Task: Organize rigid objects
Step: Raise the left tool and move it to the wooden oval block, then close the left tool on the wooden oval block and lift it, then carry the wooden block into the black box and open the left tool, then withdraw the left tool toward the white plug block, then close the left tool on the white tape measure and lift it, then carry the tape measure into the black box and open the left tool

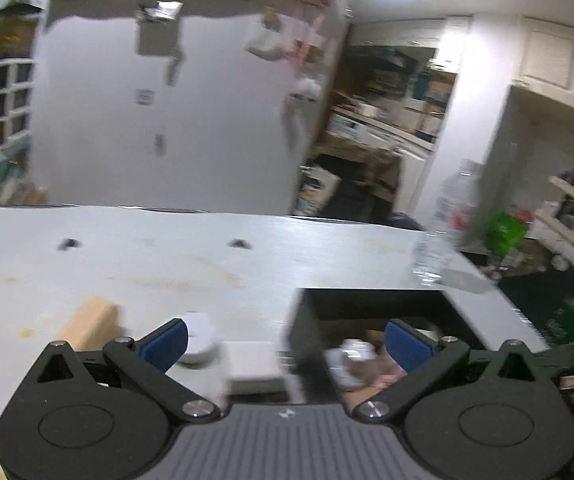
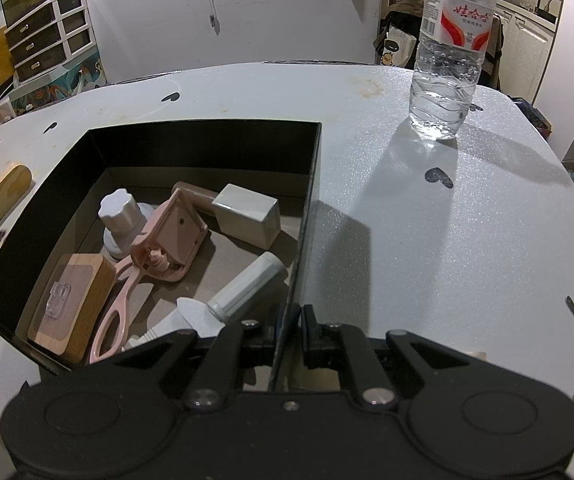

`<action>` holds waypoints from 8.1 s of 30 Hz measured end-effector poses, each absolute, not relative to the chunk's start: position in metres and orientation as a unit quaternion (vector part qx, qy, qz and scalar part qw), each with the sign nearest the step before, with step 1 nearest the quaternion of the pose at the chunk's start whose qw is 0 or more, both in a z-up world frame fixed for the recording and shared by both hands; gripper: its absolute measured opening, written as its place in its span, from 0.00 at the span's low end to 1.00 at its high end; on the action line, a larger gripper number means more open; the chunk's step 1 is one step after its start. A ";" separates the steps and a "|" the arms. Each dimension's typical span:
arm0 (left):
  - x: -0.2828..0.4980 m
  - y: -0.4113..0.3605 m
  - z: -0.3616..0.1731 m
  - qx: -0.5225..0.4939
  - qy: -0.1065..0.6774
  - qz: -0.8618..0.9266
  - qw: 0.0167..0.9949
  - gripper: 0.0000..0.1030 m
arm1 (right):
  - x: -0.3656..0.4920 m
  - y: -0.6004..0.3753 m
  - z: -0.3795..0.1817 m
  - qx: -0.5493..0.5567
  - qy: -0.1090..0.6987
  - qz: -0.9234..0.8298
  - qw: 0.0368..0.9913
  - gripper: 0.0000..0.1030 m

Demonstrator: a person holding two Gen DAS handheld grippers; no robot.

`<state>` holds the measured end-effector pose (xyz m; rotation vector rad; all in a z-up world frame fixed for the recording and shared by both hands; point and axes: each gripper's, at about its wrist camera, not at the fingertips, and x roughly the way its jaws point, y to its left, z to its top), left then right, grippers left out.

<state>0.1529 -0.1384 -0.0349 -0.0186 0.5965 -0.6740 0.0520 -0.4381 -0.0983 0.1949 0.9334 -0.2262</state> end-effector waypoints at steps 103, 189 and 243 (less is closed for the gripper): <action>0.151 -0.294 -0.083 0.023 0.402 -0.477 0.781 0.42 | 0.051 -0.437 -0.099 0.096 0.445 -0.115 0.883 0.09; 0.227 -0.134 -0.121 0.022 0.297 -0.271 0.915 0.55 | 0.048 -0.436 -0.099 0.100 0.441 -0.115 0.885 0.10; 0.165 -0.161 -0.054 0.008 0.235 -0.392 0.889 0.52 | 0.047 -0.431 -0.100 0.089 0.435 -0.124 0.888 0.09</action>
